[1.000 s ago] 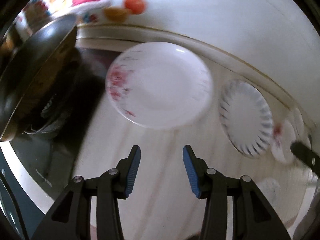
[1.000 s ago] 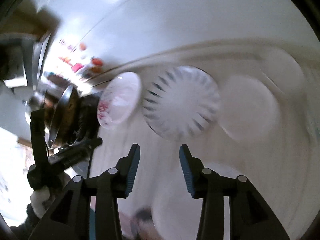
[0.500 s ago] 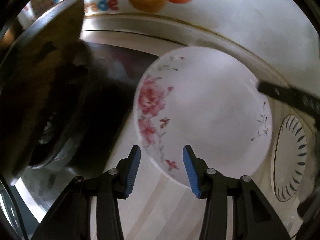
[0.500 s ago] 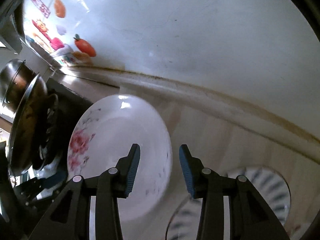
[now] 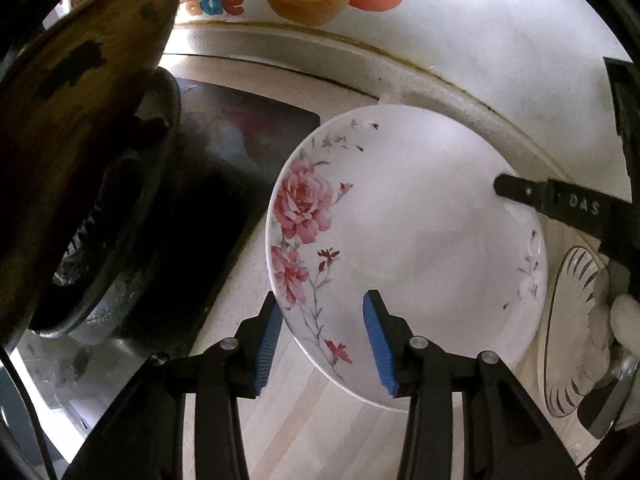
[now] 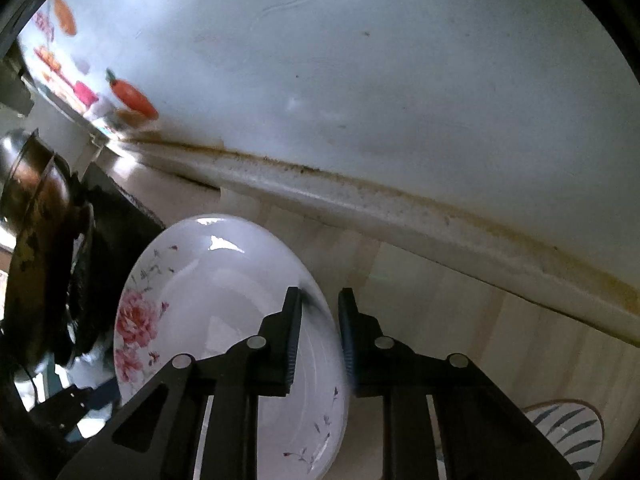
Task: Organize plates and bowls
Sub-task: 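Grasp the pink-flower plate rim with the left tool while the right tool holds the white plate, then lift the pink-flower plate and lay it onto the plate in the right tool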
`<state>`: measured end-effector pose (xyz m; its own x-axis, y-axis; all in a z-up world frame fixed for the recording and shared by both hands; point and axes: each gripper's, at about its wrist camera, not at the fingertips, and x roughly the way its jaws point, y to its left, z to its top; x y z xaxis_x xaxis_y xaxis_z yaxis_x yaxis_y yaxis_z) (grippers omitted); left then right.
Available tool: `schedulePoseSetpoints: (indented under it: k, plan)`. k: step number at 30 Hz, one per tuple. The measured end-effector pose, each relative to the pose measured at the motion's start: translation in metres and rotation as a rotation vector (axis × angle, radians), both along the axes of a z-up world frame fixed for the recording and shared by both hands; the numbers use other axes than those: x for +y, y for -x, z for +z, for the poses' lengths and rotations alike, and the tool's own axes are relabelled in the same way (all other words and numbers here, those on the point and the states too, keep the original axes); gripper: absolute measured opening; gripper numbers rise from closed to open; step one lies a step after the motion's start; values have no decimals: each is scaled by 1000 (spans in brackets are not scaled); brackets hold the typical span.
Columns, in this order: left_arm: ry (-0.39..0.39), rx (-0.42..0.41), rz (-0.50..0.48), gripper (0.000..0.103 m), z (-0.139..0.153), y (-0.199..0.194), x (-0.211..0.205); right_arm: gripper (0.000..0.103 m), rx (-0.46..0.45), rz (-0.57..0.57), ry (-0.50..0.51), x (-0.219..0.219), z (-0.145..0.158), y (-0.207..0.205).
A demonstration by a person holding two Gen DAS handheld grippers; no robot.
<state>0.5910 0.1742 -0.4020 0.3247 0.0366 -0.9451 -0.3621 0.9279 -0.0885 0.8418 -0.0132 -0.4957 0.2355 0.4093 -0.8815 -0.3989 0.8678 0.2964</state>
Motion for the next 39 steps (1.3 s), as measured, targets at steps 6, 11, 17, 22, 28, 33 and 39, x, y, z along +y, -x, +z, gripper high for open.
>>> schedulePoseSetpoints:
  k: [6, 11, 17, 22, 28, 33, 39]
  plan:
    - [11, -18, 4, 39, 5, 14, -6, 21, -9, 8, -25, -7, 10, 18]
    - [19, -34, -5, 39, 17, 26, -9, 21, -13, 14, -49, -18, 18, 32]
    - [39, -56, -35, 39, 37, 35, -20, 21, -19, -19, -86, -47, 36, 51]
    - [48, -66, -38, 39, 58, 49, -46, 21, -43, -30, -134, -74, 60, 77]
    - [37, -82, -98, 39, 88, 75, -83, 21, -64, -56, -181, -125, 88, 122]
    - [44, -70, -159, 39, 96, 101, -119, 21, -67, -99, -206, -177, 105, 167]
    - [72, -20, -237, 39, 90, 123, -156, 21, -52, -148, -202, -231, 107, 226]
